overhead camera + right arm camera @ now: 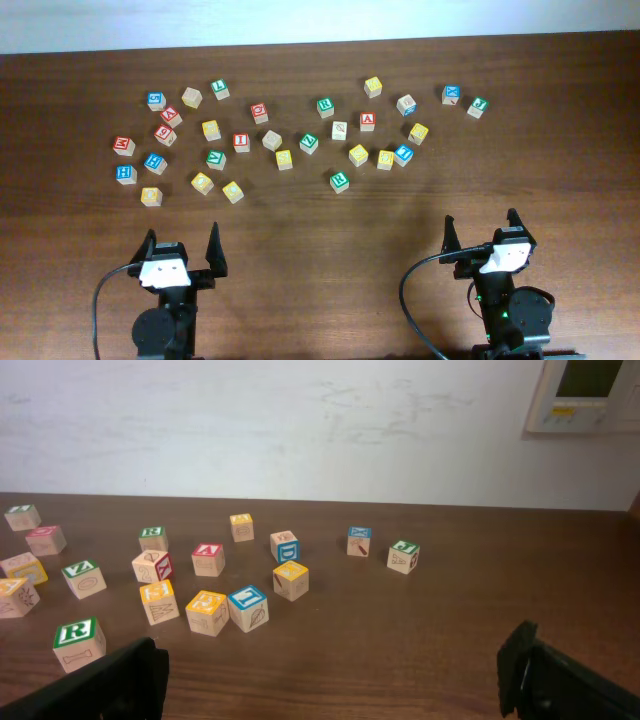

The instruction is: Spell out ICRA

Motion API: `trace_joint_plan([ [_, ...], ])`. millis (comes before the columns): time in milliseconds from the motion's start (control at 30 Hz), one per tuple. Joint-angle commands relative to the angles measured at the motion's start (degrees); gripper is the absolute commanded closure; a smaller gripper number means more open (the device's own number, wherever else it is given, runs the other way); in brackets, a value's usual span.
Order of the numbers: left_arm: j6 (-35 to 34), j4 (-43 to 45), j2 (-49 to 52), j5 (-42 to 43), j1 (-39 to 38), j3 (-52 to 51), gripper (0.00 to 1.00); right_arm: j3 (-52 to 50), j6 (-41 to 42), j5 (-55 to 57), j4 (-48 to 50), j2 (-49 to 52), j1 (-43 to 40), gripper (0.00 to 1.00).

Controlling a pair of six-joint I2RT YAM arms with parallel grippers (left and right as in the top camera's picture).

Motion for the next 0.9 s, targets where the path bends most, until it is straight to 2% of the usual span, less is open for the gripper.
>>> trace_joint_plan([
  [0, -0.3, -0.4, 0.0, -0.4, 0.4, -0.1, 0.01, -0.3, -0.1, 0.7, -0.3, -0.4, -0.4, 0.02],
  [400, -0.3, -0.3, 0.0, -0.2, 0.4, -0.1, 0.01, -0.3, -0.1, 0.7, -0.3, -0.4, -0.4, 0.02],
  [433, -0.4, -0.3, 0.0, 2.4, 0.4, -0.1, 0.01, -0.3, -0.1, 0.7, -0.3, -0.4, -0.4, 0.02],
  [467, -0.4, 0.2, 0.0, 10.9, 0.4, 0.0, 0.01, -0.3, -0.1, 0.7, -0.3, -0.4, -0.4, 0.02],
  [533, -0.4, 6.3, 0.0, 30.3, 0.4, 0.0, 0.01, -0.3, -0.1, 0.7, -0.3, -0.4, -0.4, 0.02],
  [600, -0.4, 8.1, 0.0, 36.3, 0.4, 0.0, 0.01, -0.3, -0.1, 0.7, -0.3, -0.4, -0.4, 0.02],
  [633, -0.4, 8.9, 0.0, 37.0, 0.4, 0.0, 0.01, -0.3, -0.1, 0.7, -0.3, -0.4, -0.4, 0.02],
  [733, -3.2, 19.0, 0.0, 37.2, 0.4, 0.0, 0.01, -0.3, -0.1, 0.7, -0.3, -0.4, -0.4, 0.02],
  [767, -5.4, 28.1, 0.0, 37.0, 0.4, 0.2, 0.01, -0.3, -0.1, 0.7, -0.3, -0.4, -0.4, 0.02],
  [800, -6.1, 33.0, 0.0, 36.2, 0.4, 1.0, 0.01, -0.3, -0.1, 0.7, -0.3, -0.4, -0.4, 0.02],
  [867, -6.1, 34.1, 0.2, 34.9, 0.4, 5.1, 0.01, -0.3, -0.1, 0.7, -0.3, -0.4, -0.4, 0.02],
])
